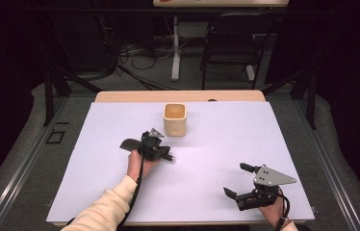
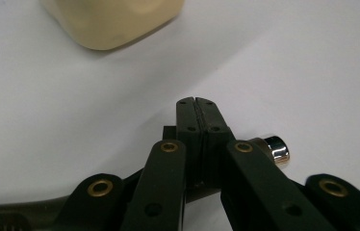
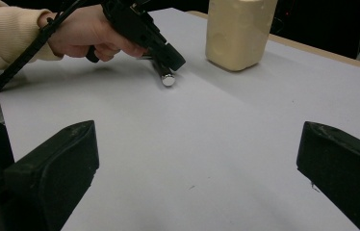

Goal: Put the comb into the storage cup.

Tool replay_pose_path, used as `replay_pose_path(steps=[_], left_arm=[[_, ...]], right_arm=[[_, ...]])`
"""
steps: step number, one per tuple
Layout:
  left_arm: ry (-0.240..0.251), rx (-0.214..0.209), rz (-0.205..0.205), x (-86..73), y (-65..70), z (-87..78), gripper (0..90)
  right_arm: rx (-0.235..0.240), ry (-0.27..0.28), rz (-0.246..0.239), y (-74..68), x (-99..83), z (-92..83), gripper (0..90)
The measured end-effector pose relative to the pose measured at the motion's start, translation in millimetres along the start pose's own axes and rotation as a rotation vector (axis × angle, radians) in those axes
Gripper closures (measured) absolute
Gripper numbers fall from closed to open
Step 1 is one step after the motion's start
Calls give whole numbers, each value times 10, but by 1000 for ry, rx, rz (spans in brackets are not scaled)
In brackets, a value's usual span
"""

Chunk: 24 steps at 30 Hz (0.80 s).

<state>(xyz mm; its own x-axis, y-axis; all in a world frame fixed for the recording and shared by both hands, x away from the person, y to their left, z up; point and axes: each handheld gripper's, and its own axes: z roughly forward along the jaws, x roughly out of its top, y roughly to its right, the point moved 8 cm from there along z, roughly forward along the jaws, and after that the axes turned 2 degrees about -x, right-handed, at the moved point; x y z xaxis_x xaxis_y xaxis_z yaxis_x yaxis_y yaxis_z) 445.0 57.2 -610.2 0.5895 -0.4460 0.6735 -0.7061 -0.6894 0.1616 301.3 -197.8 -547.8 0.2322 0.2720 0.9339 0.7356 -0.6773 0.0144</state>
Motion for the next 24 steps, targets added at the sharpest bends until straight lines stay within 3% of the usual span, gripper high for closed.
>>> replay_pose_path(steps=[24], left_arm=[[-84, -52, 84, -144, 288, -78, 885]], right_arm=[[-2, 1, -1, 7, 2, -9, 7]])
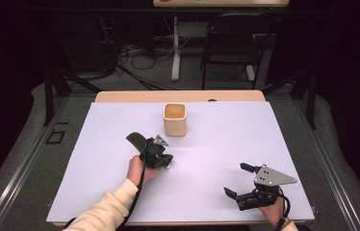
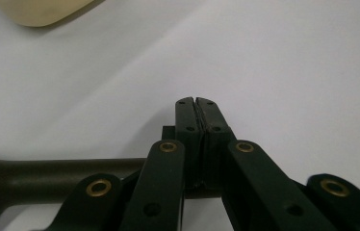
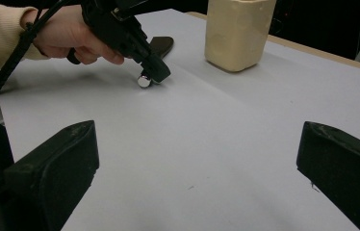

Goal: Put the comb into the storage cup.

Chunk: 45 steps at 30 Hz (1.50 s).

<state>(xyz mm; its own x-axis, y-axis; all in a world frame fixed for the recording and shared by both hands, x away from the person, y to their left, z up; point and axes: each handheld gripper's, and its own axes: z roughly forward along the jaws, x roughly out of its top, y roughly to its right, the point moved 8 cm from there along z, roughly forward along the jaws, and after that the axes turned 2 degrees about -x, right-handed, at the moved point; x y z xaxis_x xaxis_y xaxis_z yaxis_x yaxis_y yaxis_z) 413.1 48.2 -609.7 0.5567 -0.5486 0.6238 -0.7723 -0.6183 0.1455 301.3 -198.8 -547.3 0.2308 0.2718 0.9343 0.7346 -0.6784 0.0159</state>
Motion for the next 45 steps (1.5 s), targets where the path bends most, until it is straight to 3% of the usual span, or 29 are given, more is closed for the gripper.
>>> replay_pose_path(steps=[18, 45], left_arm=[[-33, 9, 13, -131, 76, -108, 877], [-28, 30, -41, -328, -15, -302, 875]], right_arm=[[-1, -1, 3, 1, 1, -5, 7], [1, 0, 2, -3, 3, -3, 7]])
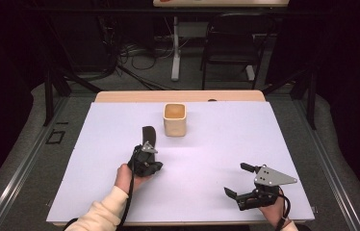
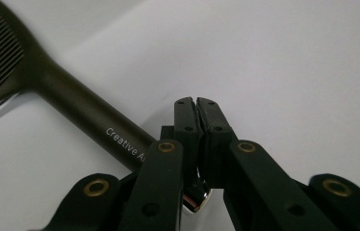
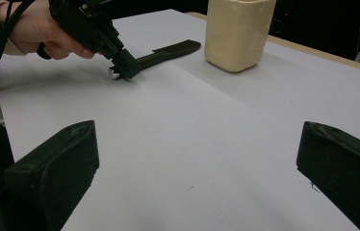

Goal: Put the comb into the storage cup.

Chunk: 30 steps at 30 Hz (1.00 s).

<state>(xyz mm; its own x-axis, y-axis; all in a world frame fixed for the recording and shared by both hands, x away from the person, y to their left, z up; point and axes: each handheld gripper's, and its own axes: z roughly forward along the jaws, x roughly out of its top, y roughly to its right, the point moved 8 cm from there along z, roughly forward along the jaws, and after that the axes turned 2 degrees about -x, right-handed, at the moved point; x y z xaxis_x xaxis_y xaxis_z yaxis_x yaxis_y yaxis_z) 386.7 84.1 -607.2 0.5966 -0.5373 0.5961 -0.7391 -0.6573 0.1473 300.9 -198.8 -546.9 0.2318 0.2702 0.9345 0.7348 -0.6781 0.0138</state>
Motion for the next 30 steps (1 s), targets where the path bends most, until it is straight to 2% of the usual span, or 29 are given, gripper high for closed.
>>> replay_pose_path(steps=[1, 13, 30], left_arm=[[5, 4, -12, -3, -11, -10, 874], [4, 28, -15, -31, -71, -52, 865], [6, 59, -49, -64, -174, -93, 858]], right_arm=[[-1, 1, -1, 2, 0, -1, 7], [1, 0, 0, 0, 0, 1, 7], [2, 3, -1, -2, 3, 2, 7]])
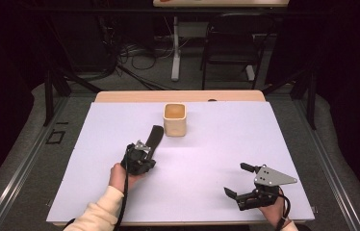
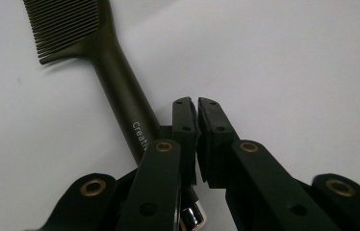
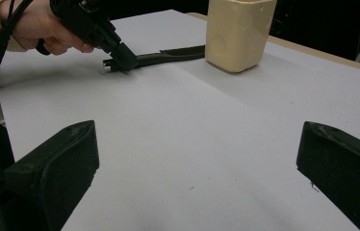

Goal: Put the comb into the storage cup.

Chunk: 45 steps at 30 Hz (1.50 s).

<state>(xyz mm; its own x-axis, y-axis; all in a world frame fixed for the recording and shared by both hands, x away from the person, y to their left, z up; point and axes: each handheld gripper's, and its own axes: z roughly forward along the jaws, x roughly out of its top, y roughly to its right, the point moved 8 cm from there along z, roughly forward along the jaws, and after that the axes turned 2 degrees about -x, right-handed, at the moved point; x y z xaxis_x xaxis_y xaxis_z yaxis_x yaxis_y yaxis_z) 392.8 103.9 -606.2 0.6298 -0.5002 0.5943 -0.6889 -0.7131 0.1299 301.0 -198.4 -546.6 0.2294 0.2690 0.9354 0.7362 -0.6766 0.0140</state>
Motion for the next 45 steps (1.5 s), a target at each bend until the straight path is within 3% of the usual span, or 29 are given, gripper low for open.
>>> replay_pose_path(steps=[10, 12, 13, 14, 15, 18, 19, 20, 23, 28, 29, 35, 39, 44, 45], left_arm=[[-2, 20, 1, -2, -31, -12, 835], [7, 14, 4, 17, -8, -27, 739], [12, 10, 7, 36, 10, -42, 626], [21, 21, 15, 57, 16, -57, 626], [42, 44, 14, 115, 28, -114, 507], [46, 58, 3, 149, 21, -169, 366], [44, 68, -2, 160, 4, -192, 366], [38, 87, -12, 171, -26, -213, 282], [6, 115, -36, 187, -104, -221, 203], [-51, 128, -48, 248, -153, -188, 115], [-70, 138, -56, 280, -173, -173, 51], [-122, 160, -81, 327, -244, -171, 0], [-148, 160, -118, 338, -282, -177, 0], [-188, 157, -131, 386, -285, -153, 3], [-197, 151, -131, 394, -277, -135, 38]], right_arm=[[0, -1, 1, 0, -1, -2, 7], [1, 0, 1, -1, 0, -2, 7], [-1, 2, -2, 6, 2, -3, 7], [-1, 2, -2, 6, 2, -3, 7], [-4, 4, -2, 11, 4, -2, 8], [-8, 5, 1, 19, 4, 4, 8], [-8, 5, 1, 19, 4, 4, 8], [-12, 5, 6, 26, 3, 0, 8], [-13, 10, 9, 36, 4, -3, 8], [-5, 13, 13, 28, 8, -8, 8], [0, 13, 14, 17, 10, -10, 8], [2, 19, 20, 17, 14, -16, 8], [1, 21, 24, 17, 18, -18, 8], [3, 23, 23, 18, 24, -23, 8], [5, 25, 25, 17, 25, -22, 8]])
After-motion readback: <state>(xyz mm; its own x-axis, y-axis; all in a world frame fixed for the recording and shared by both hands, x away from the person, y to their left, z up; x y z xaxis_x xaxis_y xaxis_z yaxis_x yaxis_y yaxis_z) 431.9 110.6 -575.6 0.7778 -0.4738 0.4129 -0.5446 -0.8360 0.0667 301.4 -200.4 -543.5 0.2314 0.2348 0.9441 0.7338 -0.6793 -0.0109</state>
